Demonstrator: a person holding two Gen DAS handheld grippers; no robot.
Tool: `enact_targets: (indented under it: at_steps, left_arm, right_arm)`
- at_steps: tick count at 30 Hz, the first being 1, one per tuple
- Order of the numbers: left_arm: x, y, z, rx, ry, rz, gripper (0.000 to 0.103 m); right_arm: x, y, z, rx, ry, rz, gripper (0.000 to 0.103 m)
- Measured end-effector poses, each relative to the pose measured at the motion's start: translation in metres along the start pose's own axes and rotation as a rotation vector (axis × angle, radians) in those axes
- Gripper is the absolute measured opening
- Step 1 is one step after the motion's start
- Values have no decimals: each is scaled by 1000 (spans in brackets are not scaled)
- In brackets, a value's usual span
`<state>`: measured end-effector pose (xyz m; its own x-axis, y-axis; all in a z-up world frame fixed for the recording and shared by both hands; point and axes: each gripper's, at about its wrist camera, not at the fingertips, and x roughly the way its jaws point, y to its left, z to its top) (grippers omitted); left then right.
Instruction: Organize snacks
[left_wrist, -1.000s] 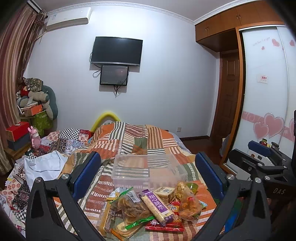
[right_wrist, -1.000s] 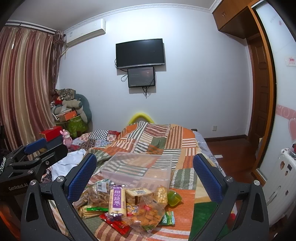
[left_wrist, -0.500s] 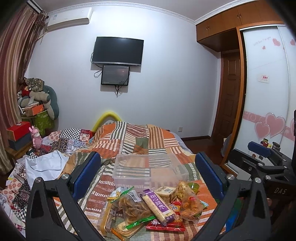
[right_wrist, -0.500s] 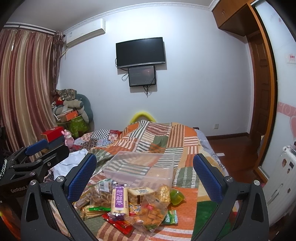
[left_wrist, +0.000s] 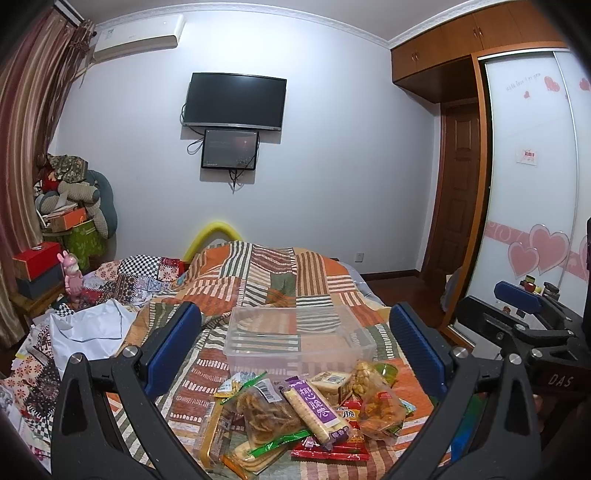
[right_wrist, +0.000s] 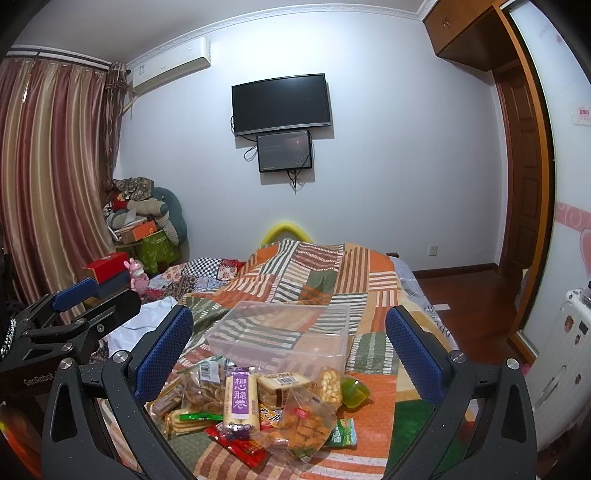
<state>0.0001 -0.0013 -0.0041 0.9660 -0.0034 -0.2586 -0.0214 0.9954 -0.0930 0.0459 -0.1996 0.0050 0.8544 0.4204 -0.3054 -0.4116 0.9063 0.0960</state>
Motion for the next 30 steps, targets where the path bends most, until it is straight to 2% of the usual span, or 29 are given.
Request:
enact_targets:
  at_steps: [20,30]
  left_arm:
    - [-2,0,0,5,-3,0,103]
    - [1,3,-3,26,5,6,103]
  right_arm:
    - [1,0,0,4,4,3,103]
    - [7,-6,-4,24,36,30,103]
